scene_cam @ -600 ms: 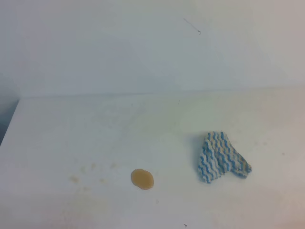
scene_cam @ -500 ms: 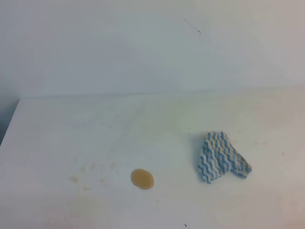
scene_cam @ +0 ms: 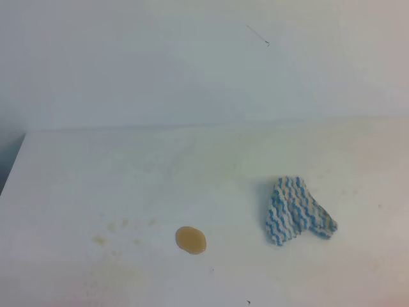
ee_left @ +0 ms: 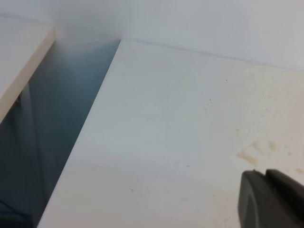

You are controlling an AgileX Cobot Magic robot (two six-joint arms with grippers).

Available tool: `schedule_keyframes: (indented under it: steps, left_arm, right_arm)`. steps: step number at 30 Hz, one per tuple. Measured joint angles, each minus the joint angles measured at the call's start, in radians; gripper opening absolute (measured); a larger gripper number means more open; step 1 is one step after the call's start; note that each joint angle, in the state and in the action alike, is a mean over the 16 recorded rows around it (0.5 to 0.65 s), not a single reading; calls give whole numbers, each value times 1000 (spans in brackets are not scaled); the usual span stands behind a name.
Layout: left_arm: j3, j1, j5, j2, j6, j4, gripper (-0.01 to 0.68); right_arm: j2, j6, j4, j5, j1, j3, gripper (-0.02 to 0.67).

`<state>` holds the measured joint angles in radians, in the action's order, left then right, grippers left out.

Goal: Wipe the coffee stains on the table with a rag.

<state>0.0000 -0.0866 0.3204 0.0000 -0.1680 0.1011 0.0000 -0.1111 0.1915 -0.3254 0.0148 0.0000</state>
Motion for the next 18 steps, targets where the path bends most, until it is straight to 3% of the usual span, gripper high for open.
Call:
schedule_keyframes:
  steps: [18]
  left_arm:
    - [0, 0, 5, 0, 0, 0, -1]
  right_arm:
    - [0, 0, 0, -2, 0, 0, -4]
